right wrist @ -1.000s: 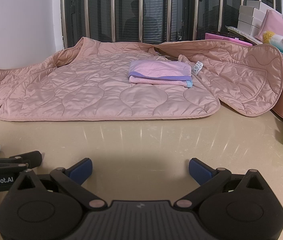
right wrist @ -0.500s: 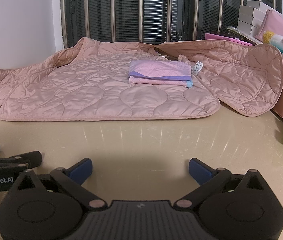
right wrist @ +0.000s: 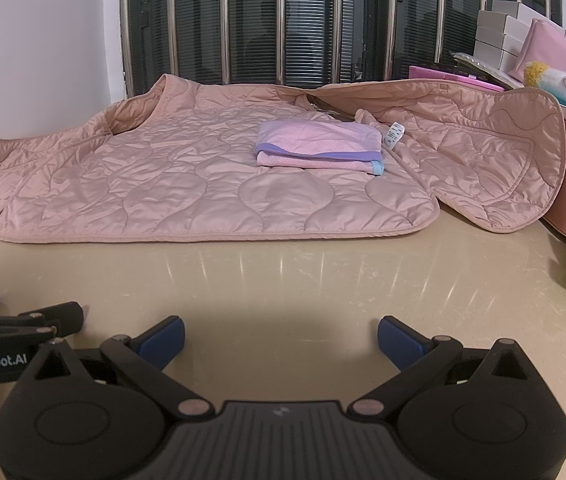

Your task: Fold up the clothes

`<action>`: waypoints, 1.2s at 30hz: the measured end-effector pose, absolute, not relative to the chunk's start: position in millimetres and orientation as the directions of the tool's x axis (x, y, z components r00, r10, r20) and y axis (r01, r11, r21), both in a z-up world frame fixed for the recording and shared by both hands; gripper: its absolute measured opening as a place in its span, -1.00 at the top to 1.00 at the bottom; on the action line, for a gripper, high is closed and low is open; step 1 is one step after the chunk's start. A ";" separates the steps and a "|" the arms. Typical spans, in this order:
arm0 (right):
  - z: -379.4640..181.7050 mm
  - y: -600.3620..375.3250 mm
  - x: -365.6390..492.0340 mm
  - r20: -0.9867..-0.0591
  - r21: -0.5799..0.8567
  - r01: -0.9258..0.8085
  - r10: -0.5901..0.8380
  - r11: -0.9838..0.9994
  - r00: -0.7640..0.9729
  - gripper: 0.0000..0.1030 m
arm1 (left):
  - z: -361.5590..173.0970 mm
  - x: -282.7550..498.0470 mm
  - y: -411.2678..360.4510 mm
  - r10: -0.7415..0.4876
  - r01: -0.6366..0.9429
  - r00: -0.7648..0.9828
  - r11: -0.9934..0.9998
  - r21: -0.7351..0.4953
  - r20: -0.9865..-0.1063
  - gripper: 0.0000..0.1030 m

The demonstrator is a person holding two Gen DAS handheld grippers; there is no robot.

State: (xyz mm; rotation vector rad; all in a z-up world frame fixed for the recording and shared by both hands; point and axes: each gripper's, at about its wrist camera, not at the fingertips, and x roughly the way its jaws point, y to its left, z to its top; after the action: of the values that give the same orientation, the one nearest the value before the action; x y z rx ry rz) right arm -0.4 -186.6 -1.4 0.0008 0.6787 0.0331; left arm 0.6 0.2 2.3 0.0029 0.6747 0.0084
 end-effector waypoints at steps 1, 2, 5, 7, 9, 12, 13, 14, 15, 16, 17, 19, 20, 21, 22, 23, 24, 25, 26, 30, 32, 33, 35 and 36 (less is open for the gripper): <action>-1.3 -187.1 -0.7 -0.628 0.012 -0.030 0.031 0.999 0.778 -1.00 | 3.2 1.5 0.3 0.011 -0.012 0.779 1.000 0.003 -0.627 -0.99; -1.3 -187.1 -0.8 -0.628 0.012 -0.030 0.031 0.999 0.778 -1.00 | 3.5 2.0 0.1 0.015 -0.017 0.778 1.000 0.002 -0.628 -0.99; -1.4 -187.5 -0.6 -0.628 0.011 -0.031 0.031 0.999 0.778 -1.00 | 3.4 3.3 -3.5 0.033 -0.017 0.776 0.999 0.031 -0.630 -0.99; -1.5 -187.6 -0.7 -0.628 0.010 -0.031 0.030 0.999 0.778 -1.00 | 5.1 4.1 -6.8 0.046 -0.007 0.777 0.998 0.065 -0.628 -0.99; -1.3 -188.4 -0.1 -0.629 0.012 -0.034 0.034 0.999 0.777 -1.00 | 10.6 4.4 -8.3 0.056 -0.007 0.786 0.997 0.082 -0.616 -0.99; 0.9 -191.1 3.7 -0.638 0.013 -0.064 0.057 0.998 0.768 -1.00 | 27.9 5.3 -7.7 0.040 -0.009 0.806 0.998 0.055 -0.590 -0.99; 4.5 -193.1 5.2 -0.633 0.021 -0.071 0.068 0.997 0.771 -1.00 | 35.4 7.9 -7.6 0.020 -0.001 0.810 0.999 0.033 -0.586 -0.99; 9.5 -195.9 5.6 -0.613 0.033 -0.070 0.075 0.997 0.787 -1.00 | 42.5 10.5 -7.6 0.002 0.007 0.814 1.000 0.013 -0.581 -0.99; 14.5 -198.8 6.0 -0.592 0.046 -0.068 0.082 0.997 0.801 -1.00 | 49.1 13.4 -8.1 -0.007 0.011 0.821 1.000 0.003 -0.570 -0.99; 19.7 -201.7 6.9 -0.572 0.053 -0.068 0.086 0.996 0.816 -1.00 | 57.6 19.2 -9.4 -0.013 0.015 0.830 1.000 -0.001 -0.558 -0.99; 26.0 -205.5 10.6 -0.556 0.048 -0.068 0.083 0.997 0.827 -1.00 | 63.3 27.0 -11.8 -0.019 0.024 0.834 1.000 0.002 -0.551 -0.99; 40.8 -214.5 24.0 -0.536 0.024 -0.063 0.066 0.998 0.841 -1.00 | 74.7 42.8 -16.8 -0.033 0.043 0.843 0.999 0.007 -0.537 -0.99; 48.5 -220.4 31.4 -0.525 0.021 -0.059 0.061 0.998 0.849 -1.00 | 79.8 51.4 -19.3 -0.042 0.055 0.847 0.998 0.009 -0.529 -0.99; 56.7 -228.3 39.8 -0.512 0.033 -0.051 0.061 0.998 0.857 -1.00 | 81.8 63.3 -21.9 -0.056 0.072 0.851 0.997 0.009 -0.522 -0.99; 64.8 -237.1 48.4 -0.496 0.054 -0.046 0.067 0.997 0.866 -1.00 | 82.8 75.0 -24.3 -0.062 0.076 0.852 0.997 0.006 -0.520 -0.99; 73.0 -247.1 57.2 -0.474 0.089 -0.045 0.082 0.995 0.877 -1.00 | 83.7 87.4 -26.7 -0.065 0.078 0.851 0.997 0.002 -0.521 -0.99; 80.1 -256.8 66.2 -0.453 0.121 -0.044 0.095 0.992 0.886 -1.00 | 84.5 102.3 -29.5 -0.063 0.071 0.844 0.997 -0.004 -0.533 -0.99; 85.2 -265.8 76.5 -0.440 0.146 -0.042 0.103 0.988 0.892 -1.00 | 84.8 118.3 -32.7 -0.061 0.065 0.838 0.998 -0.011 -0.542 -0.99; 88.3 -274.5 89.3 -0.439 0.160 -0.031 0.099 0.987 0.893 -1.00 | 85.0 133.8 -35.8 -0.060 0.060 0.833 0.998 -0.018 -0.550 -0.99; 82.8 -302.2 144.3 -0.498 0.197 0.046 0.059 0.979 0.865 -0.96 | 77.5 188.4 -49.0 -0.055 0.040 0.805 0.998 -0.037 -0.591 -0.99; 74.0 -313.1 169.0 -0.535 0.239 0.053 0.085 0.970 0.841 -0.77 | 72.3 210.6 -58.5 -0.118 0.089 0.789 0.993 -0.077 -0.604 -0.99; 68.8 -316.6 179.4 -0.551 0.255 0.052 0.101 0.965 0.828 -0.74 | 67.9 221.6 -62.9 -0.170 0.128 0.774 0.985 -0.113 -0.609 -0.99; 58.8 -321.5 200.1 -0.580 0.289 0.040 0.142 0.956 0.803 -0.70 | 54.1 245.1 -73.0 -0.211 0.149 0.727 0.977 -0.150 -0.654 -0.87; 53.5 -323.7 209.7 -0.594 0.306 0.037 0.160 0.951 0.789 -0.66 | 47.0 254.9 -79.4 -0.202 0.143 0.704 0.979 -0.143 -0.680 -0.80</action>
State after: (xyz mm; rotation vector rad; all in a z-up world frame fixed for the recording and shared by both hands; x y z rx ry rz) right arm 209.7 -323.7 53.5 0.3116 0.6613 0.0670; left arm 254.9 -79.4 47.0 -0.0821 0.7658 -0.1919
